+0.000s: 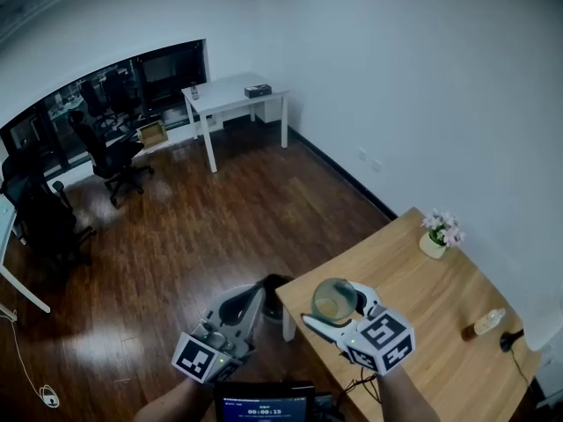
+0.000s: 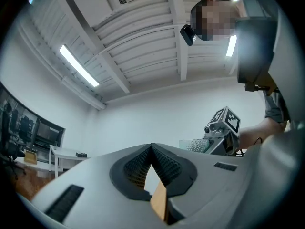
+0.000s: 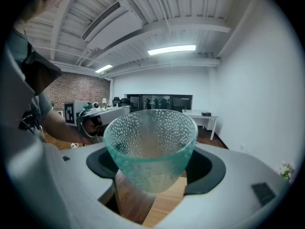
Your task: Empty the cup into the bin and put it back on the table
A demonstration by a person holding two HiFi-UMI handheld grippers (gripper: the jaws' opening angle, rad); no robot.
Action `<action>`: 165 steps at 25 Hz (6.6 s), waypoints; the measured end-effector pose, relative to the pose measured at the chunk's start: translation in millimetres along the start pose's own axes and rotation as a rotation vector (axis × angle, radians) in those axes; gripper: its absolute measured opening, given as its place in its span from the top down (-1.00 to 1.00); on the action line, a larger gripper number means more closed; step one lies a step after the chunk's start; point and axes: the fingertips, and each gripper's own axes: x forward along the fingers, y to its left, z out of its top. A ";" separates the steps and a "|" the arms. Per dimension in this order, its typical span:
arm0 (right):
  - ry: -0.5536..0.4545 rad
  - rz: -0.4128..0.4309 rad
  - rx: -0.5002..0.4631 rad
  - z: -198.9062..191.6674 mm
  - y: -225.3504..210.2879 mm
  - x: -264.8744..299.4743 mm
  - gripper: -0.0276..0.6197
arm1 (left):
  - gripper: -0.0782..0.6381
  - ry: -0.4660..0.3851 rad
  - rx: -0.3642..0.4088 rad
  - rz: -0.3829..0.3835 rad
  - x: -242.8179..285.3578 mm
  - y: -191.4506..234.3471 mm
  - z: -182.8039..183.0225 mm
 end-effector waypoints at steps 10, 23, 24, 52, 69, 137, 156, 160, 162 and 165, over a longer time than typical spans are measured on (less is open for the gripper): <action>-0.005 0.081 -0.014 25.5 -44.6 49.9 -0.28 | 0.78 -0.006 0.050 0.050 44.1 50.6 -10.5; 0.015 0.088 0.006 37.6 -72.0 103.2 -0.28 | 0.78 0.001 0.070 0.059 63.1 111.0 -23.3; 0.013 0.078 0.005 39.6 -73.9 108.9 -0.28 | 0.78 -0.005 0.067 0.050 65.2 118.6 -24.3; 0.148 -0.252 -0.021 95.9 -175.9 200.2 -0.28 | 0.78 -0.186 -0.002 -0.204 164.0 255.8 -41.2; 0.273 -0.285 -0.227 86.4 -233.4 192.1 -0.28 | 0.78 -0.202 0.053 -0.205 225.4 233.2 -50.6; 0.747 -0.564 -0.850 123.4 -301.4 228.2 -0.28 | 0.78 -0.174 0.022 -0.199 241.2 323.3 -67.0; 0.829 -0.545 -0.944 127.0 -301.0 236.4 -0.28 | 0.78 -0.157 0.019 -0.205 231.8 325.6 -69.1; 0.820 -0.519 -0.982 135.3 -296.6 242.3 -0.28 | 0.78 -0.145 0.005 -0.200 228.3 326.0 -72.0; 0.827 -0.517 -1.003 136.2 -296.2 242.6 -0.28 | 0.78 -0.140 0.001 -0.199 227.2 325.5 -73.4; 0.835 -0.513 -1.034 137.5 -295.7 243.4 -0.28 | 0.78 -0.151 0.017 -0.194 226.5 326.7 -71.0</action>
